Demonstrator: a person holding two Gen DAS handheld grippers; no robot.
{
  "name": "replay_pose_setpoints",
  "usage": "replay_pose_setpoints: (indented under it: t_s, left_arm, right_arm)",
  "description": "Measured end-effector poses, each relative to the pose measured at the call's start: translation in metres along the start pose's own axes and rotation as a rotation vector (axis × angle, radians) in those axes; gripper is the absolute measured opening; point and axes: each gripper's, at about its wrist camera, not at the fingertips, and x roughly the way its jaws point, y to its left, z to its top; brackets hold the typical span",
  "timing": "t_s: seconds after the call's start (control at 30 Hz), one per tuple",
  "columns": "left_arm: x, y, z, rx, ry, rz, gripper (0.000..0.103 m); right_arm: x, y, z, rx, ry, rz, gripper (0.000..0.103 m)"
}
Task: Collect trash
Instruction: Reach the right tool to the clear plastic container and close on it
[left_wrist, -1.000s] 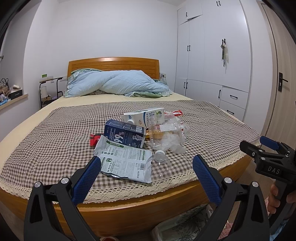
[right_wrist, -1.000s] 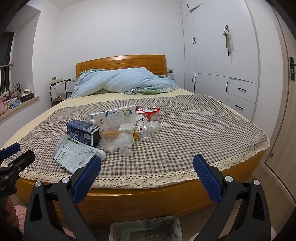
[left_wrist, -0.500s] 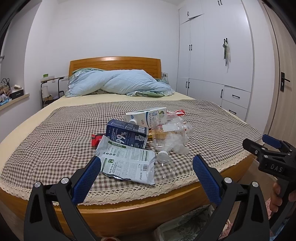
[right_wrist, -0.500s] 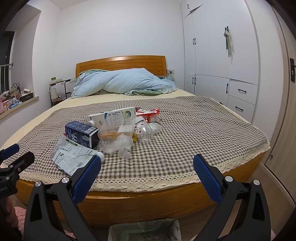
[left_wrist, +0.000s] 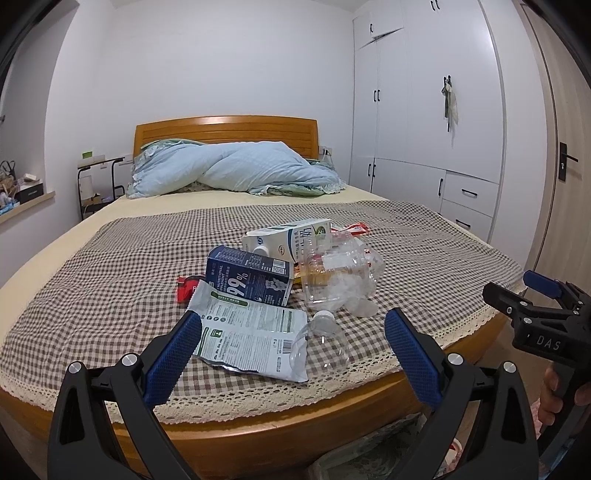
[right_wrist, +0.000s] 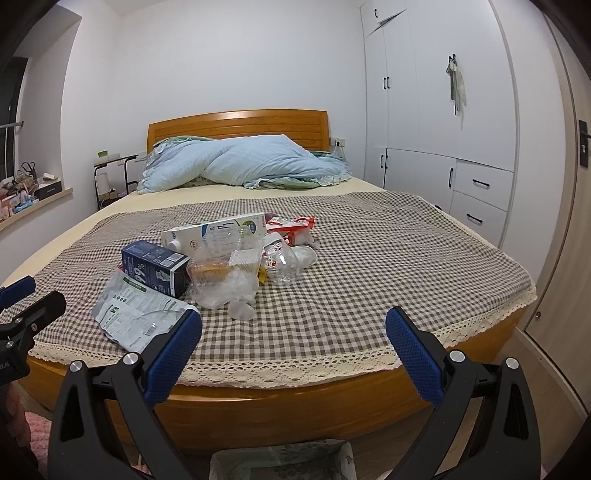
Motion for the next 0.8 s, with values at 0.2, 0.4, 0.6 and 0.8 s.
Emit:
replay_pose_setpoints:
  t_s: [0.2,0.4,0.6,0.8]
  left_arm:
    - [0.010,0.000,0.005,0.003,0.001,0.006,0.096]
    - [0.023,0.001,0.009,0.004,0.010,0.013,0.096]
    - [0.038,0.005,0.012,0.009,0.023,0.031,0.096]
    - [0.051,0.010,0.015,0.010,0.030,0.055,0.096]
  right_arm:
    - [0.009,-0.003,0.001,0.002,0.003,0.014,0.096]
    - [0.020,-0.006,0.003,0.002,0.010,0.031,0.096]
    - [0.035,-0.010,0.008,0.006,0.012,0.058,0.096]
    - [0.053,-0.013,0.013,0.011,0.029,0.077,0.096]
